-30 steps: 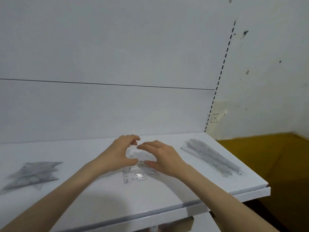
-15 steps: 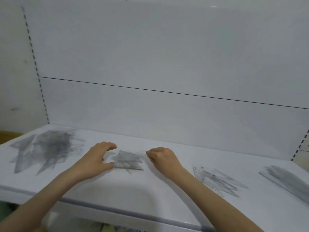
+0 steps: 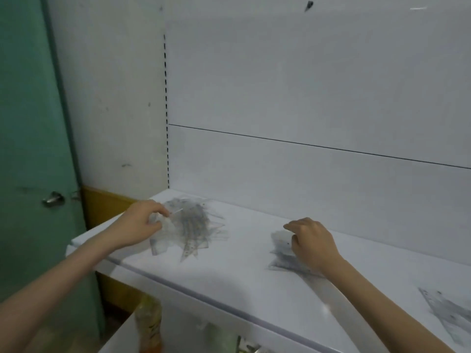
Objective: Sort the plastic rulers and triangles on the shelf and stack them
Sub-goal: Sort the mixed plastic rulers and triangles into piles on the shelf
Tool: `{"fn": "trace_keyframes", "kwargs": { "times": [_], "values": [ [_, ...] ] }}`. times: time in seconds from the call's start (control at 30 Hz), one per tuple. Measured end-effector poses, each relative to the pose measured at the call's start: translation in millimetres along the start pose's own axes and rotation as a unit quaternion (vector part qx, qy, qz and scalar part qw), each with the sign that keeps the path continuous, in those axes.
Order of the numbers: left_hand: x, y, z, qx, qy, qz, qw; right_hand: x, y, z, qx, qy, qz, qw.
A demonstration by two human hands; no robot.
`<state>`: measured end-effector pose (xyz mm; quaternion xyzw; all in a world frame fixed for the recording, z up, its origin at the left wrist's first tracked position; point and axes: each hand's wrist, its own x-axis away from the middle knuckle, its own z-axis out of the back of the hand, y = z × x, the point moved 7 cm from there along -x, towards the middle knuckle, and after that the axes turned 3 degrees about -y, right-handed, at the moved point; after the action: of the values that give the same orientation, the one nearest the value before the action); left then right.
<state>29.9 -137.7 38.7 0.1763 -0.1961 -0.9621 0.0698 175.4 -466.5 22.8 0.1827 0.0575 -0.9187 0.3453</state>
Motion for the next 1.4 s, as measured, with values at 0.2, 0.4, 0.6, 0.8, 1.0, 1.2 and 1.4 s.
{"fn": "trace_keyframes", "kwargs": {
  "times": [0.2,0.4,0.6,0.8,1.0,1.2,1.4],
  "values": [
    [-19.9,-76.0,20.4,-0.016,-0.028,-0.006,0.999,-46.0,-120.1,-5.7,-0.131,-0.007,-0.006,0.991],
    [-33.4,-107.7,5.6,-0.013,-0.107,-0.062,0.992,-82.3,-203.5,-34.3,-0.147,-0.059,0.002,0.987],
    [-52.5,-100.6,-32.7,-0.119,-0.21,-0.165,0.956,-96.4,-250.7,-56.6,-0.073,-0.095,0.061,0.991],
    [-71.1,-97.6,-33.0,-0.091,-0.202,-0.205,0.953,-100.9,-265.8,-68.9,-0.059,-0.096,0.055,0.992],
    [-71.8,-103.2,-36.1,-0.044,-0.204,-0.199,0.957,-104.7,-257.5,-70.1,-0.141,-0.095,0.019,0.985],
    [-70.8,-99.9,-31.8,-0.04,-0.208,-0.176,0.961,-99.4,-245.3,-58.6,-0.19,-0.068,0.053,0.978],
    [-68.6,-91.7,-36.5,-0.015,-0.215,-0.194,0.957,-92.9,-240.9,-40.6,-0.334,-0.068,0.053,0.939]
  ]
}}
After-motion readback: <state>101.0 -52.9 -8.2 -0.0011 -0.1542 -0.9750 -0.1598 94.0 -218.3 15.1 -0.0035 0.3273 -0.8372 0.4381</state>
